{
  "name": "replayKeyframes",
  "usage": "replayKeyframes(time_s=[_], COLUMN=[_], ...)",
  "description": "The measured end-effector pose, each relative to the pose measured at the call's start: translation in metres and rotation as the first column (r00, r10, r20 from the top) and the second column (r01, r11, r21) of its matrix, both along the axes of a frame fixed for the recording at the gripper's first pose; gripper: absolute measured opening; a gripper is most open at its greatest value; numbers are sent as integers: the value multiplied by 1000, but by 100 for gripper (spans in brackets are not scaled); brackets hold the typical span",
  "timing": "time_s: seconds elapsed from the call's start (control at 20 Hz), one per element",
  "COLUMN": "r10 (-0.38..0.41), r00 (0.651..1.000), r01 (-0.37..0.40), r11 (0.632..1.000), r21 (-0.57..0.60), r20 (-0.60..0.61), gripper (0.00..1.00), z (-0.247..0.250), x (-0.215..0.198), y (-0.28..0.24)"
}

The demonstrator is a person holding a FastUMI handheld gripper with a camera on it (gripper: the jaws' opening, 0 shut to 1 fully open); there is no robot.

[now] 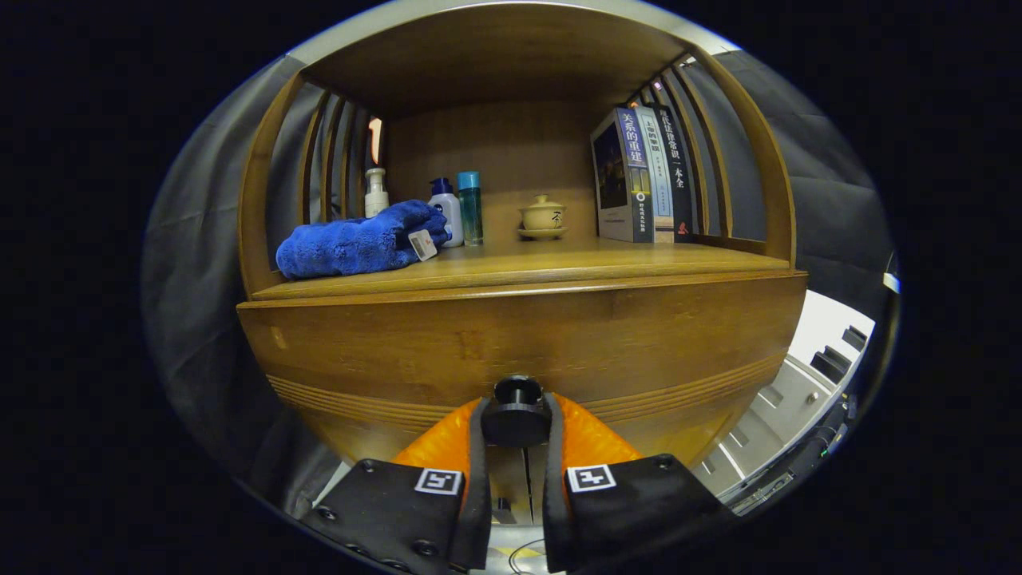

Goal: Pull open the drawer, take out the items inside it, and place them on the countertop above the cabinet.

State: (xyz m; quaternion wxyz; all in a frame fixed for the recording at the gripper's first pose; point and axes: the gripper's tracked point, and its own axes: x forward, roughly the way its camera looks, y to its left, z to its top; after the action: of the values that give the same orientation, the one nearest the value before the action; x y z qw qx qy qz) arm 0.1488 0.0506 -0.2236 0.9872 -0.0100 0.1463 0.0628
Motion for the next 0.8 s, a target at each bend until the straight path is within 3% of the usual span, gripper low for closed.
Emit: replayKeyframes(time_s=[0.8], r10=[21], r00=[1000], r01=[-21], r11=[1000], r21=[-9], r20=[-4], gripper=[34], z=[4], x=[-83], y=[-12])
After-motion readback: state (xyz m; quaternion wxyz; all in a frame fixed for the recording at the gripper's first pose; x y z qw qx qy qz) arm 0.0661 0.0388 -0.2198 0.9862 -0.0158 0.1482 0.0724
